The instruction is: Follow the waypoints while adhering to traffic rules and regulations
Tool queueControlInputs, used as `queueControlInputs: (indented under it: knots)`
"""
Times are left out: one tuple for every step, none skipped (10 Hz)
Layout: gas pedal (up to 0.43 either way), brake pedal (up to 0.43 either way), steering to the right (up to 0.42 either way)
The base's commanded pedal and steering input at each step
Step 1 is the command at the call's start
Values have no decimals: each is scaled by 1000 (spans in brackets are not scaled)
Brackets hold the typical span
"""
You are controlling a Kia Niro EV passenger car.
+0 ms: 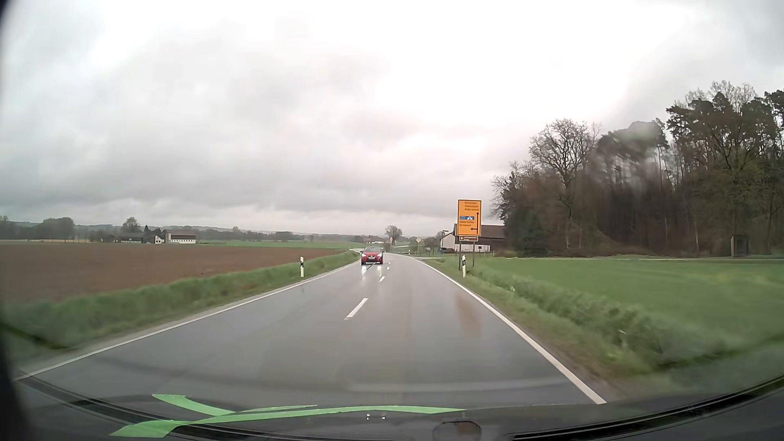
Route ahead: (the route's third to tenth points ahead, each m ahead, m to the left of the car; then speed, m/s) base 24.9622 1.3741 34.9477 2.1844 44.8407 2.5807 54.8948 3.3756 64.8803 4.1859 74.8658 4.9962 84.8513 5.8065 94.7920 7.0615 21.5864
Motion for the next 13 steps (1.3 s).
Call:
queueControlInputs:
  knots:
    - [98,0,-9]
    - [98,0,-9]
    - [98,0,-9]
    - [98,0,-9]
    - [98,0,-9]
    - [87,0,-9]
    - [87,0,-9]
    - [79,0,-9]
    - [47,0,-9]
    - [28,0,-9]
    - [28,0,-9]
    - [28,0,-9]
    - [39,0,-9]
